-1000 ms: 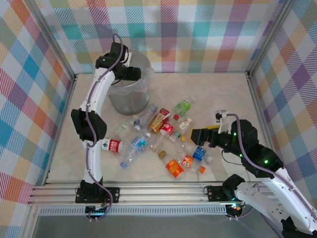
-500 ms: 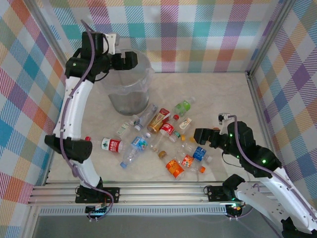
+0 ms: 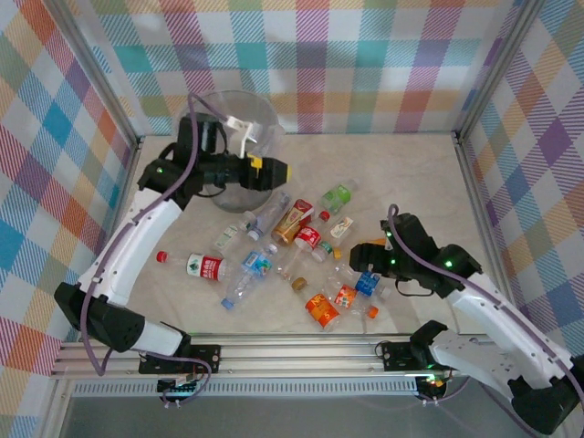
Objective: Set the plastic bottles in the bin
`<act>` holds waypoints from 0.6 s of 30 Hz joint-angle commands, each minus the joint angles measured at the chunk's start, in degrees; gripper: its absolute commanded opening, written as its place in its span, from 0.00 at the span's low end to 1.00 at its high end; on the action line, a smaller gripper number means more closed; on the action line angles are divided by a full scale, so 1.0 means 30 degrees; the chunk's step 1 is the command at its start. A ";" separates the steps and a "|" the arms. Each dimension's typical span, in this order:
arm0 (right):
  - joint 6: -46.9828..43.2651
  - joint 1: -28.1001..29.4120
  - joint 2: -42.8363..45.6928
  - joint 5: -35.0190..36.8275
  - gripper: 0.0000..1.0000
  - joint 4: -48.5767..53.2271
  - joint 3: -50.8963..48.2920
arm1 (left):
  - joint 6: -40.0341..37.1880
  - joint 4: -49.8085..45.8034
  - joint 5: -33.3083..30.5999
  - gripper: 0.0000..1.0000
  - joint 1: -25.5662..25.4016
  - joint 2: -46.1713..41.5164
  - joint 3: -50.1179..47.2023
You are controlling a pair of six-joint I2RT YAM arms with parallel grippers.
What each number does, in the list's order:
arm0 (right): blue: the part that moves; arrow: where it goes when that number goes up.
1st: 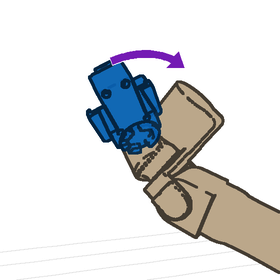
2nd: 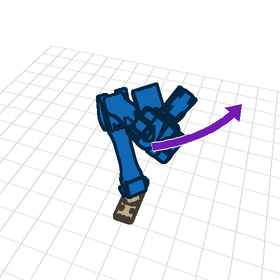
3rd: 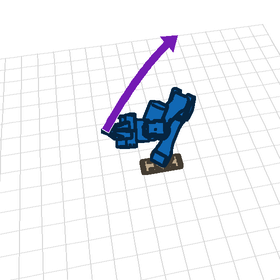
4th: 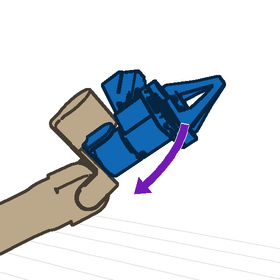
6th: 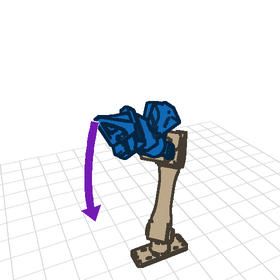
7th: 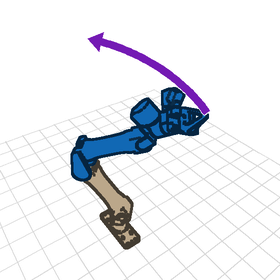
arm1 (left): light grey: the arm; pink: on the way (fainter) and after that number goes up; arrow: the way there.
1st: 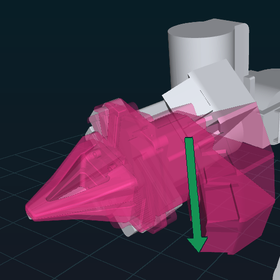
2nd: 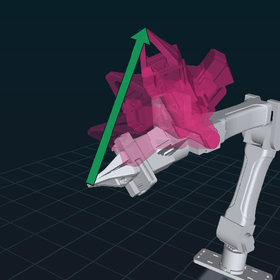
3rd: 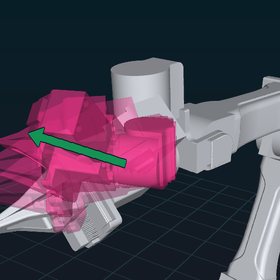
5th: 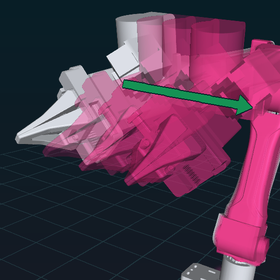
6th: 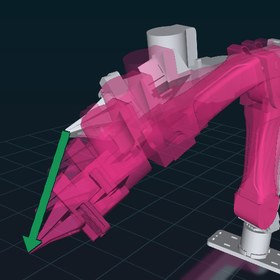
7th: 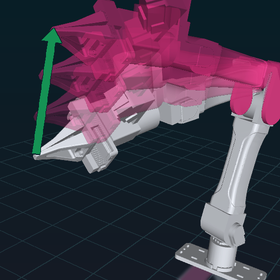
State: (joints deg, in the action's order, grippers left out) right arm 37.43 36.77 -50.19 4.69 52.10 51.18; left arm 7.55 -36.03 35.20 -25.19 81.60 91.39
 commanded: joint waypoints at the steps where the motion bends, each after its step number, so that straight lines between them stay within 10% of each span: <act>1: 0.0772 0.0083 -0.0579 -0.0506 0.85 0.1196 -0.0531 | 0.0493 0.3145 0.1674 1.00 -0.0906 -0.0581 -0.1113; 18: 0.1542 0.2822 -0.1748 -0.1013 0.72 -0.1715 -0.4035 | 0.0129 0.4048 -0.0818 1.00 -0.3146 -0.0658 -0.4151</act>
State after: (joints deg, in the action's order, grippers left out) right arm 40.53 43.48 -53.93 -0.25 48.88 39.40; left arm 9.54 -23.81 34.59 -34.30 80.79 78.26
